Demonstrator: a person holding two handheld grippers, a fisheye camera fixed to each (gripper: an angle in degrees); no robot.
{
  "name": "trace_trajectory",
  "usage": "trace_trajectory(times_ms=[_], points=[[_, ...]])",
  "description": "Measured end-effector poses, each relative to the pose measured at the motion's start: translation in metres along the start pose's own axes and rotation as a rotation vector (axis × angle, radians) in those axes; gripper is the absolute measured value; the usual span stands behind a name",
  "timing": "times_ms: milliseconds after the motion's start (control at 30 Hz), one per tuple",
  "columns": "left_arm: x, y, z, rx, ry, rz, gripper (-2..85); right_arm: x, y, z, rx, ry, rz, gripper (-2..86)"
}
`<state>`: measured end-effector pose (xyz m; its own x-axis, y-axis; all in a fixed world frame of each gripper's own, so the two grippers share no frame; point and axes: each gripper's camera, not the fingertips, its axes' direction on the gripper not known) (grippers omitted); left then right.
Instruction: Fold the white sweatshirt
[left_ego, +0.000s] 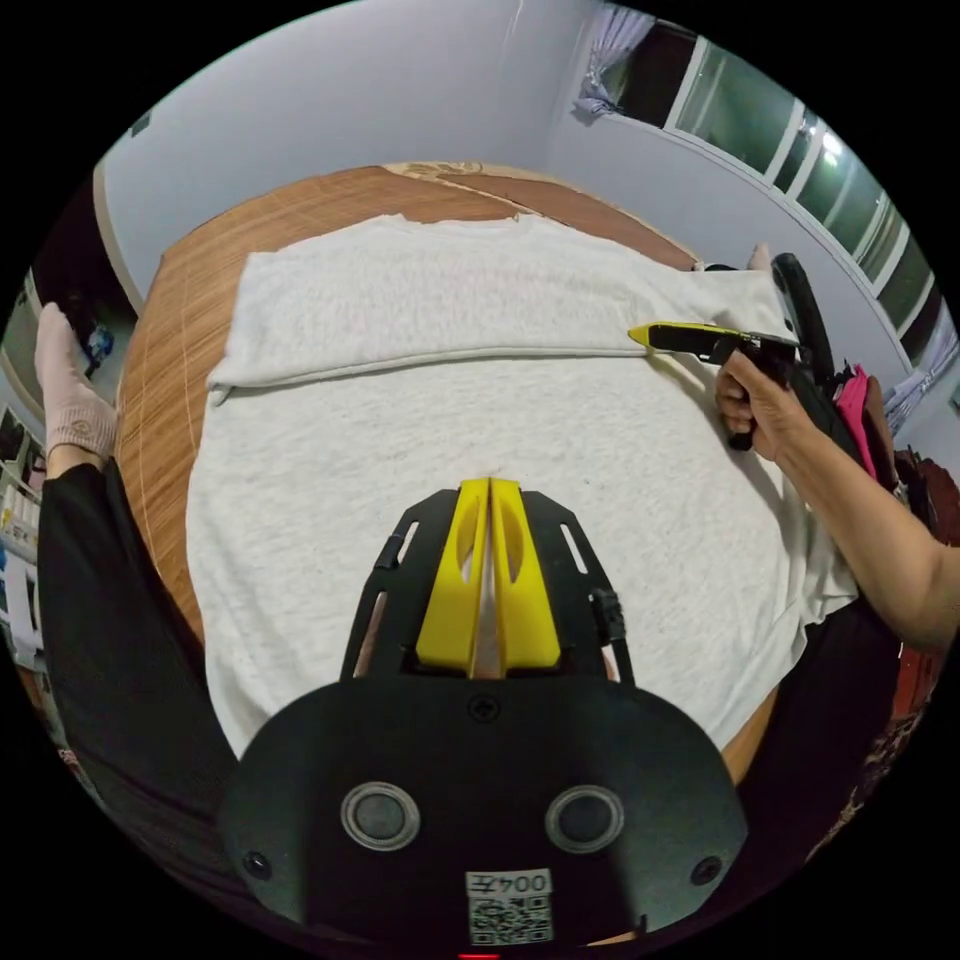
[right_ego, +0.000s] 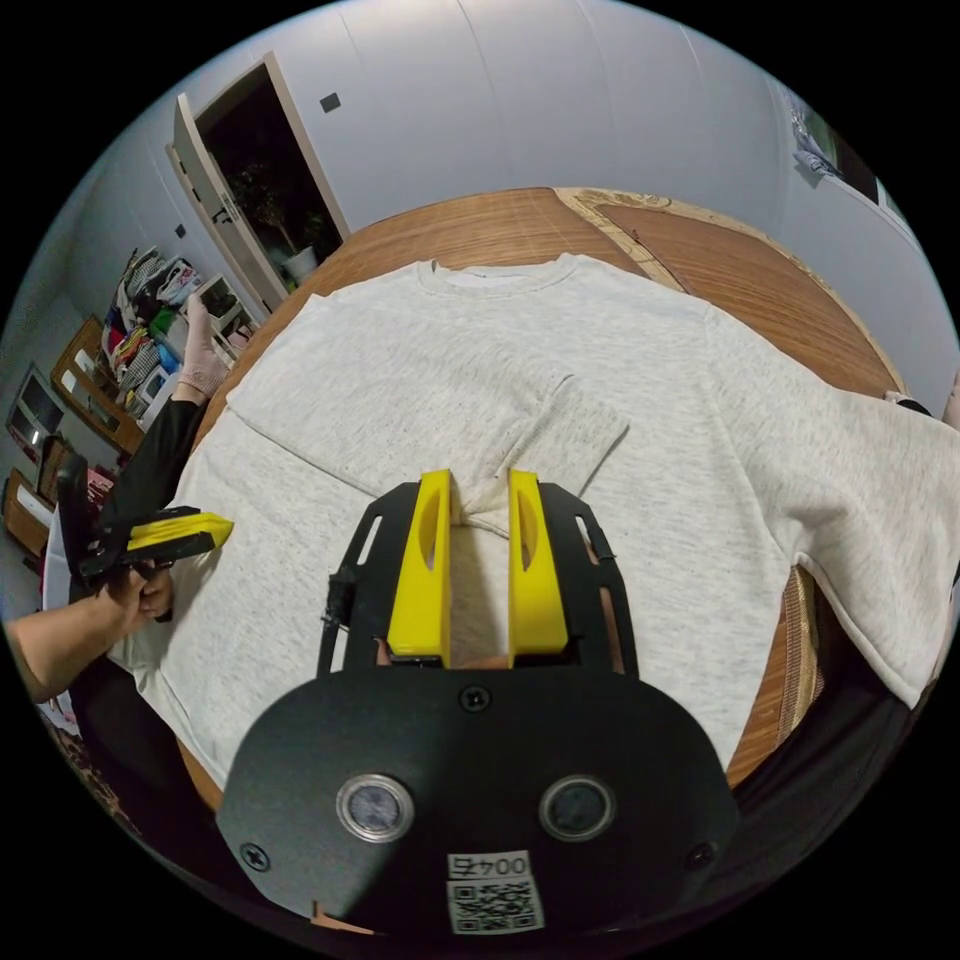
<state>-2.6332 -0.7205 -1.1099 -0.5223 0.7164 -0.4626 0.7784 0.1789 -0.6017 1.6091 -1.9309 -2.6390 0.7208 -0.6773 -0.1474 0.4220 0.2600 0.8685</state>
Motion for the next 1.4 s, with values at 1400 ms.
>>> trace_trajectory(times_ms=[1400], points=[[0.025,0.069,0.079,0.030,-0.226,0.029,7.2,-0.116,0.102,0.021,-0.044,0.146,-0.052,17.1]])
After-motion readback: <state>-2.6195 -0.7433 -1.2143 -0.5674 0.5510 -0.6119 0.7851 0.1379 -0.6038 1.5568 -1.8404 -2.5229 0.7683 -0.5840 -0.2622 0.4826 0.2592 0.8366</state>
